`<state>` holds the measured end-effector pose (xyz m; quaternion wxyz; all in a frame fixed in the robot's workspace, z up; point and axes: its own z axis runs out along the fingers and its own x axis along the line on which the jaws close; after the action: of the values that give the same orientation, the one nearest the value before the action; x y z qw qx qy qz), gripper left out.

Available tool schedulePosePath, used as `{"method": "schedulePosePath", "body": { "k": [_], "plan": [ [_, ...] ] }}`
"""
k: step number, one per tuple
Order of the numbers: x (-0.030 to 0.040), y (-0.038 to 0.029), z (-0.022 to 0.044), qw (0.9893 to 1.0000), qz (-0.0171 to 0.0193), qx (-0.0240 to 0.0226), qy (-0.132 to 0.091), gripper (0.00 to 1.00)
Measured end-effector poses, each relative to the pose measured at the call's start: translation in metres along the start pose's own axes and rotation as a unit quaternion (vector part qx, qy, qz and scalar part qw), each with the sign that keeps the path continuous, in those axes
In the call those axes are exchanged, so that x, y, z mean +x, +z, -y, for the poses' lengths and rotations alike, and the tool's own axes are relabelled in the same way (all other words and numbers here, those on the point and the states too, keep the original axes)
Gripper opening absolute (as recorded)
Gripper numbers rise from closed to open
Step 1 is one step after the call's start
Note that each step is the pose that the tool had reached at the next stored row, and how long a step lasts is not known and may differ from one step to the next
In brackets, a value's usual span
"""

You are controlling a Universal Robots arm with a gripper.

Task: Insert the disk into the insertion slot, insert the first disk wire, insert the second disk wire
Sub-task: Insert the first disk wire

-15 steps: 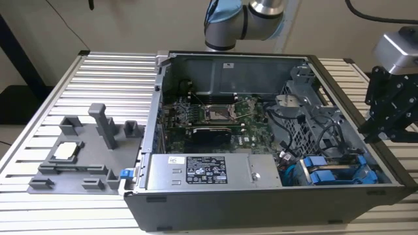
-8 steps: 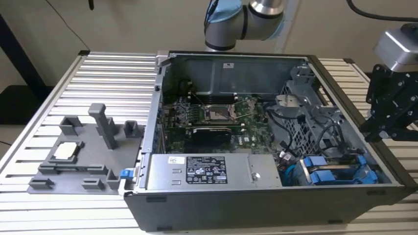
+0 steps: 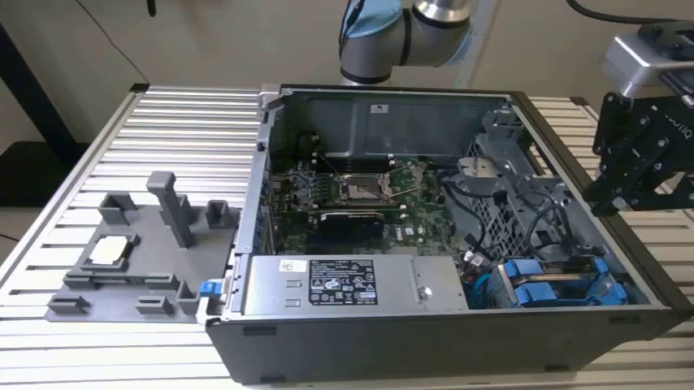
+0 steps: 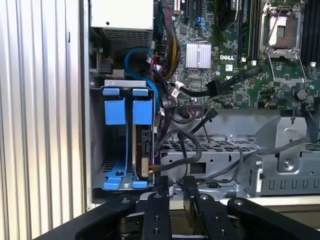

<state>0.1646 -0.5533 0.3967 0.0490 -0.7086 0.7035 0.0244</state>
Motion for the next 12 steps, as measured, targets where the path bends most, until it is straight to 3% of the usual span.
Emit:
{"method": "schedulePosePath", "body": {
  "k": [8, 12],
  "plan": [
    [-0.0278, 0.0041, 0.0001, 1.0000, 0.0000, 0.0000, 0.000, 0.27],
    [-0.0345, 0.0055, -0.0008, 1.0000, 0.0000, 0.0001, 0.000, 0.27]
  ]
}}
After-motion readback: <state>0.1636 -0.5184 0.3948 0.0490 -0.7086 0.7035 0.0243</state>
